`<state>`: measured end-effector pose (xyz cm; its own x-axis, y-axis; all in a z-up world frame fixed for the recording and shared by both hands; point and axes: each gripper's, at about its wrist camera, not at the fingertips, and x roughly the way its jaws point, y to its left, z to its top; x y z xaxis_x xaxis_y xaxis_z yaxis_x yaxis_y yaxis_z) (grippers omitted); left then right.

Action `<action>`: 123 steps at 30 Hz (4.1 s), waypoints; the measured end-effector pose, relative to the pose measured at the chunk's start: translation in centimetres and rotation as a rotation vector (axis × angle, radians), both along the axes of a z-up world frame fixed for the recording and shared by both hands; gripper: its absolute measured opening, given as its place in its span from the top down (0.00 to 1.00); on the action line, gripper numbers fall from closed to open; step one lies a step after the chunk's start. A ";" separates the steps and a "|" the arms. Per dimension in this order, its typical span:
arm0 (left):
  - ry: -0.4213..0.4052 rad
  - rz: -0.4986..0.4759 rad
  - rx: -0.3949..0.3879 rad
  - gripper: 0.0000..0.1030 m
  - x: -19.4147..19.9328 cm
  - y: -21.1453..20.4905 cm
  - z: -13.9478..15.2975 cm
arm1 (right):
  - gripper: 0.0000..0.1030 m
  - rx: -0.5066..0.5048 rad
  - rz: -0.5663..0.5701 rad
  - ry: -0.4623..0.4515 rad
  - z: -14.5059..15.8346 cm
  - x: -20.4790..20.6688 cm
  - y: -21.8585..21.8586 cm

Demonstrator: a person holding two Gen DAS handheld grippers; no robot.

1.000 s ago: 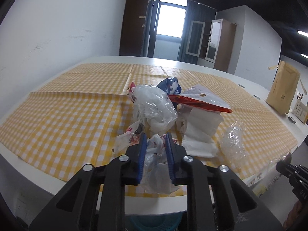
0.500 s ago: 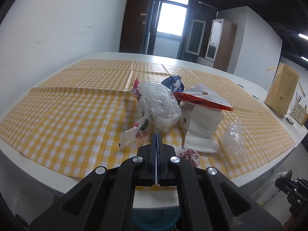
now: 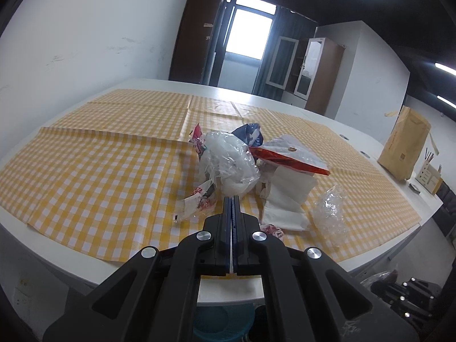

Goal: Collect trash
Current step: 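Carry the white bag and gold wrapper down over the blue basket with both tools, then open the left tool and right tool to drop both items into the basket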

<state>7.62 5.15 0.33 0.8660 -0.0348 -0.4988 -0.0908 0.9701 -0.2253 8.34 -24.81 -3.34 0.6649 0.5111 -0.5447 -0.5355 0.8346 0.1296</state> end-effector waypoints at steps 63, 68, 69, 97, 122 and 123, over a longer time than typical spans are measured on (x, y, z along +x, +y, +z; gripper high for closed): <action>0.427 -0.188 -0.114 0.52 -1.2 -3.7 -24.7 | 0.95 -0.279 -0.136 0.348 -22.3 7.6 6.5; 0.481 -0.155 -0.164 0.52 1.6 -2.4 -27.2 | 0.95 -0.253 -0.157 0.454 -24.8 10.0 6.0; 0.491 -0.149 -0.174 0.52 2.1 -2.3 -27.8 | 0.95 -0.245 -0.163 0.484 -25.5 10.5 6.1; 0.632 -0.074 -0.340 0.41 10.8 0.2 -34.1 | 0.72 -0.268 -0.281 0.739 -37.3 19.8 8.3; 0.537 -0.054 -0.122 0.27 5.4 -0.5 -28.9 | 0.38 -0.300 -0.188 0.676 -31.3 12.7 8.1; 0.532 -0.054 -0.118 0.27 4.9 -0.5 -28.5 | 0.38 -0.294 -0.185 0.659 -30.6 12.2 7.9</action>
